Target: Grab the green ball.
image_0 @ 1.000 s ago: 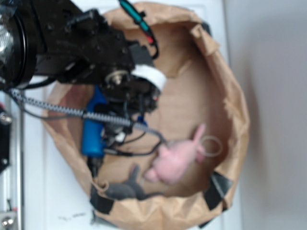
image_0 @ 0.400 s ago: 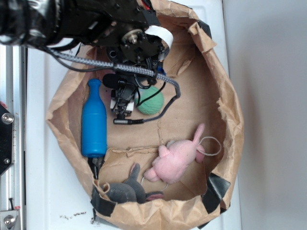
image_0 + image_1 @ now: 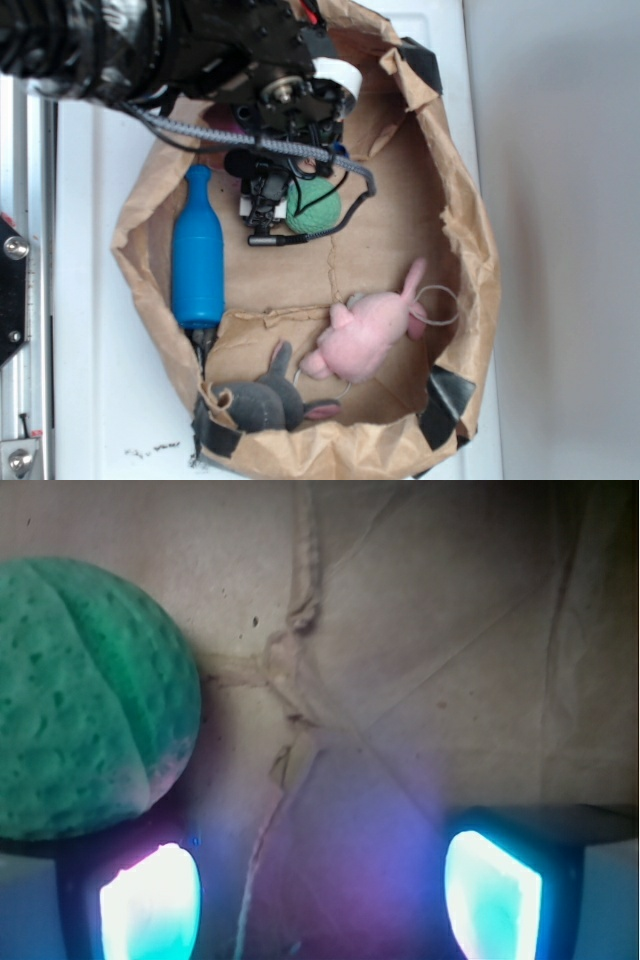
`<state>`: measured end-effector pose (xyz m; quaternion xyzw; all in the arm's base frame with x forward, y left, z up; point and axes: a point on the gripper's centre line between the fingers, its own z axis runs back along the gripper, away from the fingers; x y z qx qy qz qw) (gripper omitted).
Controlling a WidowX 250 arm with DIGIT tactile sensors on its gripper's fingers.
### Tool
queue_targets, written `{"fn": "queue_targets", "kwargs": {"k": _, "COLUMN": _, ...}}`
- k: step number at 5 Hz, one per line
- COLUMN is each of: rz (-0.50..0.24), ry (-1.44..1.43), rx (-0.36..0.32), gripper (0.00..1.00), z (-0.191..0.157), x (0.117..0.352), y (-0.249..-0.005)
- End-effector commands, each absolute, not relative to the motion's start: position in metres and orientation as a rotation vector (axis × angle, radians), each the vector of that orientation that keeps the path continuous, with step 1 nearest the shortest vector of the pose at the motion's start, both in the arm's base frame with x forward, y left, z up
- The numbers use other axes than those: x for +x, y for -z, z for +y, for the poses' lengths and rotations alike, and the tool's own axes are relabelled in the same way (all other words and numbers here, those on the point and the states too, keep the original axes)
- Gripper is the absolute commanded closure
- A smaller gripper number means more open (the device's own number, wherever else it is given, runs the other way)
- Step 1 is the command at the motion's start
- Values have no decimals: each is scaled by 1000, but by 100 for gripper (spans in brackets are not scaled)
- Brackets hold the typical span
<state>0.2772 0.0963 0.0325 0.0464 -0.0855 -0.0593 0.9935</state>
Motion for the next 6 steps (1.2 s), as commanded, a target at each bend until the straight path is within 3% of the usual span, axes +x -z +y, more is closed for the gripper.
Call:
{"fn": "queue_targets", "kwargs": {"k": 1, "rz": -259, "ry": 220, "rx": 2, "gripper": 0, "z": 76, "x": 268, "y": -89}}
{"fn": "queue_targets", "kwargs": {"k": 3, "rz": -309, "ry": 244, "rx": -77, "gripper": 0, "z": 80, "x": 254, "y": -128}}
{"fn": "queue_targets", "kwargs": {"k": 4, "rz": -313, "ry": 239, "rx": -75, "gripper": 0, "z": 78, "x": 261, "y": -128}}
{"fn": "queue_targets", "kwargs": {"k": 6, "rz": -260, "ry": 158, "rx": -12, "gripper": 0, "z": 95, "x": 276, "y": -88}}
